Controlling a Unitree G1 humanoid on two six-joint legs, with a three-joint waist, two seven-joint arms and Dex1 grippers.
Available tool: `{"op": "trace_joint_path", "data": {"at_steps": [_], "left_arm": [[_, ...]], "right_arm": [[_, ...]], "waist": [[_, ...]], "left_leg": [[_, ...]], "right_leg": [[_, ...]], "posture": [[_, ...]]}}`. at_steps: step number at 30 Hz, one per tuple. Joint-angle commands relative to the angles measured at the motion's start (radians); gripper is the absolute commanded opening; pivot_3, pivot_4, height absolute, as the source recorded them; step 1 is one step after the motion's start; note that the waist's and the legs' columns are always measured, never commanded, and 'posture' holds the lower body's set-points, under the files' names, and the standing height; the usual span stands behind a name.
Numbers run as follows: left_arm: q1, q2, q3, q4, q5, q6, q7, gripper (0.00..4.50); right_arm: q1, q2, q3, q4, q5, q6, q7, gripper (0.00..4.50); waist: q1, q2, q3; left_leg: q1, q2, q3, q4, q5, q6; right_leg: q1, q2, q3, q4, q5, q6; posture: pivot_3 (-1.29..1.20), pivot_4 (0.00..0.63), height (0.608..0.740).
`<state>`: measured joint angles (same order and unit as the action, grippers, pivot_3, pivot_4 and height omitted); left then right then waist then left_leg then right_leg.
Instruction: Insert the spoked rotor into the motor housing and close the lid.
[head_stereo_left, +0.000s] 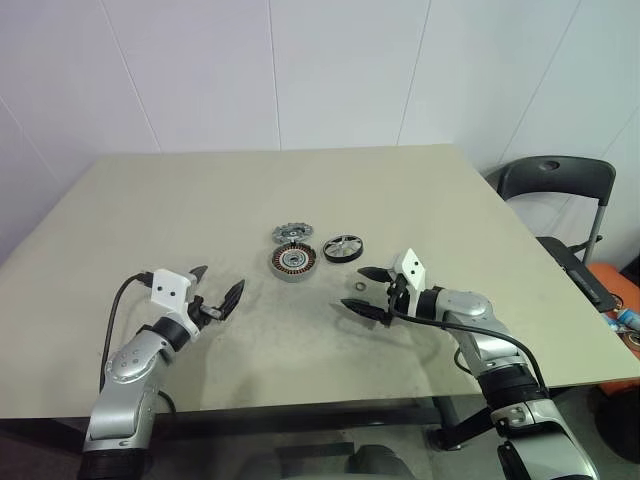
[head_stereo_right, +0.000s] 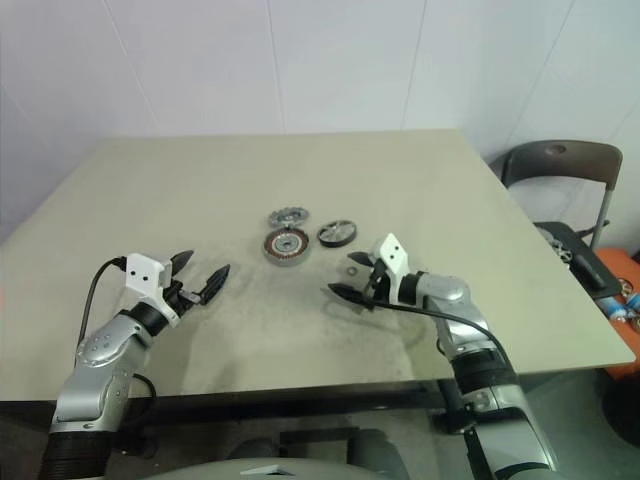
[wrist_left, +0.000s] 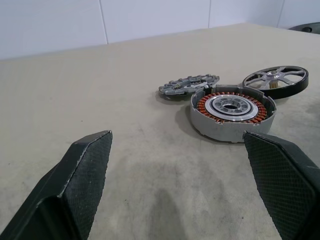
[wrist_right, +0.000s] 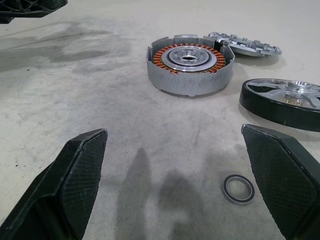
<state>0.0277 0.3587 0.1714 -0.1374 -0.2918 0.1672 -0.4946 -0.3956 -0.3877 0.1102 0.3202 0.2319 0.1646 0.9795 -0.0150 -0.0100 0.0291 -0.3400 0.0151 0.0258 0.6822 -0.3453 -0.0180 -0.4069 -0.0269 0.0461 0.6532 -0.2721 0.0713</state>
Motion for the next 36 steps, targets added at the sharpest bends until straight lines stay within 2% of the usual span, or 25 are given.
{"op": "trace_joint_path", "data": {"at_steps": [1, 24, 31, 36], "left_arm": [[-0.015, 0.001, -0.004, -0.014, 0.004, -0.022, 0.001, 4.44], [-0.018, 0.002, -0.005, -0.007, 0.003, -0.029, -0.012, 4.44], [-0.003, 0.002, 0.006, -0.016, -0.005, -0.031, -0.014, 4.44], [0.010, 0.001, 0.017, -0.028, -0.020, -0.028, -0.018, 4.44]], "right_arm": [[-0.031, -0.002, -0.014, -0.007, 0.006, -0.020, 0.005, 4.50], [-0.047, -0.005, -0.006, -0.015, -0.005, -0.027, 0.007, 4.50], [-0.082, 0.003, 0.007, -0.054, -0.009, 0.005, 0.006, 4.50], [-0.150, 0.002, 0.045, -0.098, -0.038, 0.109, -0.017, 4.50]], "waist": [[0.000, 0.000, 0.000], [0.000, 0.000, 0.000], [-0.002, 0.000, 0.000], [-0.002, 0.000, 0.000]], "left_leg": [[0.000, 0.000, 0.000, 0.000, 0.000, 0.000], [0.000, 0.000, 0.000, 0.000, 0.000, 0.000], [0.000, 0.000, 0.000, 0.000, 0.000, 0.000], [0.000, 0.000, 0.000, 0.000, 0.000, 0.000]], "right_leg": [[0.000, 0.000, 0.000, 0.000, 0.000, 0.000], [0.000, 0.000, 0.000, 0.000, 0.000, 0.000], [0.000, 0.000, 0.000, 0.000, 0.000, 0.000], [0.000, 0.000, 0.000, 0.000, 0.000, 0.000]], "posture": [[0.00, 0.000, 0.740], [0.00, 0.000, 0.740], [0.00, 0.000, 0.740], [0.00, 0.000, 0.740]]}}
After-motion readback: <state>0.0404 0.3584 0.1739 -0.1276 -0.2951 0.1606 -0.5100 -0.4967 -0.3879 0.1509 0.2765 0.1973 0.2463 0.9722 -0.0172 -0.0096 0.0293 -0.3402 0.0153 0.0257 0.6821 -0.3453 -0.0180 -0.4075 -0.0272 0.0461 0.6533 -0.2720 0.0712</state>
